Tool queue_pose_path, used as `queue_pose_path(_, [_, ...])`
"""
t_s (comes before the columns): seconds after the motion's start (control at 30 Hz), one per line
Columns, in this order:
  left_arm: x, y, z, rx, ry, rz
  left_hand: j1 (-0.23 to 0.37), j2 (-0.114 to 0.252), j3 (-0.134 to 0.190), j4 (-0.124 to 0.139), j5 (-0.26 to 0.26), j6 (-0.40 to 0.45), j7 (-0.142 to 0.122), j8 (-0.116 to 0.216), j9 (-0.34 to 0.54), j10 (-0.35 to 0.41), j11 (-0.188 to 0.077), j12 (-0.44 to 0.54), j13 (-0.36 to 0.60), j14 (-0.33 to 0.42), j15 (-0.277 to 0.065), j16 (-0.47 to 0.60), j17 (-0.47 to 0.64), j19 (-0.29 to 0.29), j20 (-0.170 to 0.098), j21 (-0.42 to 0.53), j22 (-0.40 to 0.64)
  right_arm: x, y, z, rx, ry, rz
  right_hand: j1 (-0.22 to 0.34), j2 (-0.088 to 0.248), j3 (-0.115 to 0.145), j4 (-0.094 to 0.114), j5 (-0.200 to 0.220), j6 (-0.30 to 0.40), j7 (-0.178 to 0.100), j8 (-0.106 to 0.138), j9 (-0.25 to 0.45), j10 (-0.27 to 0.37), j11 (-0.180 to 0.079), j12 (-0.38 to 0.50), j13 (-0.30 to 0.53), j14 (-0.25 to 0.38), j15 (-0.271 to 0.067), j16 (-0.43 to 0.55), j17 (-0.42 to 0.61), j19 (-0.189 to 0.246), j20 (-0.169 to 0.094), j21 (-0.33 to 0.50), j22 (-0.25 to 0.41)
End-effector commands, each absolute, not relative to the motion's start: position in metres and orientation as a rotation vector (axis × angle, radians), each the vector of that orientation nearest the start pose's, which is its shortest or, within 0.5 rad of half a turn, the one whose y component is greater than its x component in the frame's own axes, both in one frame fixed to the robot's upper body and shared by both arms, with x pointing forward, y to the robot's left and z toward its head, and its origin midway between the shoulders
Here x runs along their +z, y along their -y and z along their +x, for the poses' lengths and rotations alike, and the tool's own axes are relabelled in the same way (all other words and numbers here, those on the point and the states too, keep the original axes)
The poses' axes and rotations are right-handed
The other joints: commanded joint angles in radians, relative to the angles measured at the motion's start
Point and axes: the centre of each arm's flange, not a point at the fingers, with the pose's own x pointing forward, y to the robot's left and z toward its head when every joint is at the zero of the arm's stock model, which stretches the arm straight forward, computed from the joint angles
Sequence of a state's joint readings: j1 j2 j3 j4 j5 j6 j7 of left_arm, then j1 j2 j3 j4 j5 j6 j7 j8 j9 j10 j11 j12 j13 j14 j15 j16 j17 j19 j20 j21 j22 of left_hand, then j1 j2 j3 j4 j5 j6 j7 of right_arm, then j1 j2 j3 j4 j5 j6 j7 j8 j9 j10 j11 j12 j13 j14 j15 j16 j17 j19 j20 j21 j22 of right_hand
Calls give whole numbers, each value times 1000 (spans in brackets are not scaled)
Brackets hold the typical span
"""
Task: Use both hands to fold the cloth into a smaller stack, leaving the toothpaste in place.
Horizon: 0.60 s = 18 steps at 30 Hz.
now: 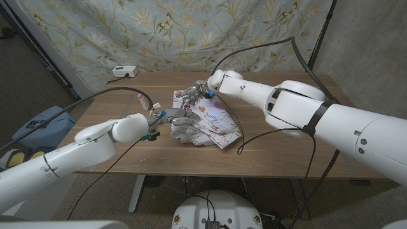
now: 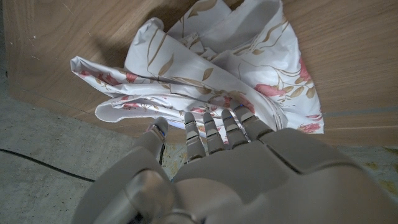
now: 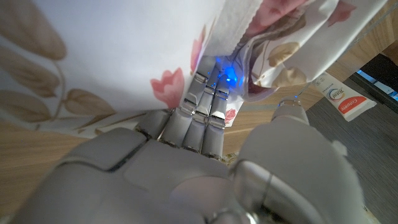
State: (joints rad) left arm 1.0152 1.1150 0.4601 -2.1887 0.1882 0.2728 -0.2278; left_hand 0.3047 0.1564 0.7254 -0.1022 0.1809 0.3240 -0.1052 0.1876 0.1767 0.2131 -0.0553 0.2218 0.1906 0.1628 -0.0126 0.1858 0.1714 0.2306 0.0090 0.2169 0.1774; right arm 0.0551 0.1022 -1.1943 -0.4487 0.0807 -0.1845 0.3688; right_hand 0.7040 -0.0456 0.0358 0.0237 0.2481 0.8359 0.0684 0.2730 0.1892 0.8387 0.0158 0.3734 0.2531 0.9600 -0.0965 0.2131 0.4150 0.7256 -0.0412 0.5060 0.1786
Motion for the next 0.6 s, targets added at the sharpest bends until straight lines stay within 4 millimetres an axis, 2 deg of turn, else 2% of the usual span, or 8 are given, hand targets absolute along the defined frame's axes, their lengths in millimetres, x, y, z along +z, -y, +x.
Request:
queue_pose_path(0.03, [-29,-215,523,-419,436,1374,12,3,-1,-5,1,9,1,2,1,14,-1,-1,0,11,0,1,3,10,-1,-2,1,72,-34,715,619,97,-1135,-1,8,2,5,11,1,9,-7,3,11,9,-5,1,-3,3,10,1,-1,5,-3,3])
queue_pose_path(0.6, [-58,-225,543,-445,344,1356,7,3,-2,-1,0,26,4,4,1,22,-1,-1,0,18,0,2,6,12,-2,-3,1,73,-30,704,809,26,-1107,9,14,-1,2,32,-5,14,-18,3,3,13,-23,1,-9,11,12,-7,0,11,-11,3])
